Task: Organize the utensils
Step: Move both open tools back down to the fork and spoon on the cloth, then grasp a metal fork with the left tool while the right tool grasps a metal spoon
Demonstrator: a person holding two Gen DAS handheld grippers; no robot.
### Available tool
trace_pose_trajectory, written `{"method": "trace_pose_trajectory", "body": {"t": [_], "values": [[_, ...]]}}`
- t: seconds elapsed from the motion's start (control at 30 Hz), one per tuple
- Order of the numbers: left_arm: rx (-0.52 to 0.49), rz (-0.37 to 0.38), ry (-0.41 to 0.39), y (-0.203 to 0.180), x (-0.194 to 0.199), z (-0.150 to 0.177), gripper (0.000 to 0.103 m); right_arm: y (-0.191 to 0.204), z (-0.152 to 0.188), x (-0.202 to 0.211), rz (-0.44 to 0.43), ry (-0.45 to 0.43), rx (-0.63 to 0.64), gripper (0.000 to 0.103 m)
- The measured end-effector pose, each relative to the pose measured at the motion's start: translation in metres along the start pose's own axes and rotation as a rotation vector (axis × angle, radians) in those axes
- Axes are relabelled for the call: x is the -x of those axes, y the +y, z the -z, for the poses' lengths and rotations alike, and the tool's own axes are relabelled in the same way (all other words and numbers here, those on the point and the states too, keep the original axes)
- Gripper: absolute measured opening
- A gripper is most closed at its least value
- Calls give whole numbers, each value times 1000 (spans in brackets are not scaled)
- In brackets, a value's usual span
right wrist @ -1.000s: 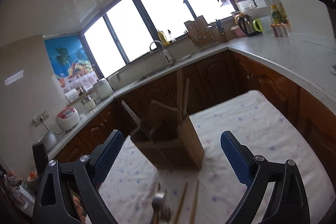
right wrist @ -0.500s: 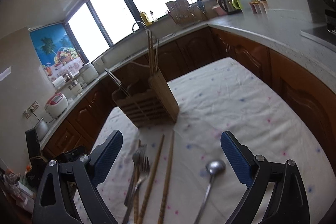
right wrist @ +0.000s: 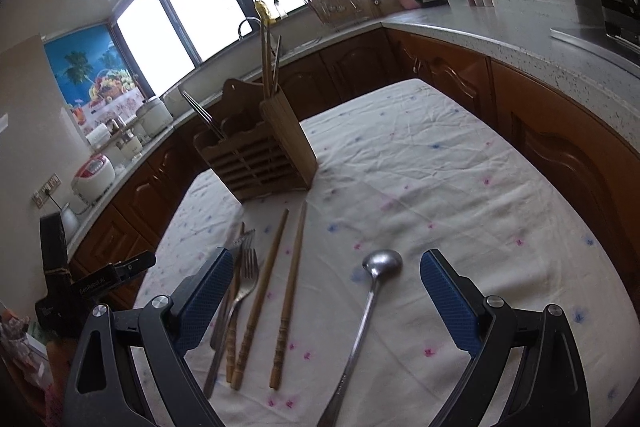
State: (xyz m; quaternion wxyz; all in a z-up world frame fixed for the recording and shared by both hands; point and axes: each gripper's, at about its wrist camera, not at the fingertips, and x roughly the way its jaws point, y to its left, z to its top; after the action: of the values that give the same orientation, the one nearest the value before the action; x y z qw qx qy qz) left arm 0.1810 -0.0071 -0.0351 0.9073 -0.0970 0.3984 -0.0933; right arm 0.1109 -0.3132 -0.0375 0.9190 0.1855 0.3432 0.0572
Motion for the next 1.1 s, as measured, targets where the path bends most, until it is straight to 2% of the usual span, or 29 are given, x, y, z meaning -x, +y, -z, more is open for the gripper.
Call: {"method": "trace_pose_trajectory", "body": {"t": [0.2, 0.37, 0.53, 0.8, 0.9, 1.07, 1.1], "values": [[-33, 7, 40, -13, -19, -7, 85, 0, 4, -15, 44, 61, 45, 93], [-50, 2, 74, -20, -36, -12, 84, -2, 11, -33, 81, 131, 62, 75], [-55, 8, 106, -23, -56, -21, 83, -8, 18, -53, 128, 205, 68, 47], [-115, 14, 175, -43, -97, -34, 82, -11, 25, -73, 151, 280, 81, 30], [-148, 5, 218, -52, -117, -36, 76, -8, 24, -75, 152, 286, 102, 29], [-189, -16, 261, -63, -145, -40, 73, -13, 20, -78, 158, 291, 94, 10], [-209, -41, 258, -66, -148, -41, 66, -13, 20, -79, 157, 291, 93, 9]]}}
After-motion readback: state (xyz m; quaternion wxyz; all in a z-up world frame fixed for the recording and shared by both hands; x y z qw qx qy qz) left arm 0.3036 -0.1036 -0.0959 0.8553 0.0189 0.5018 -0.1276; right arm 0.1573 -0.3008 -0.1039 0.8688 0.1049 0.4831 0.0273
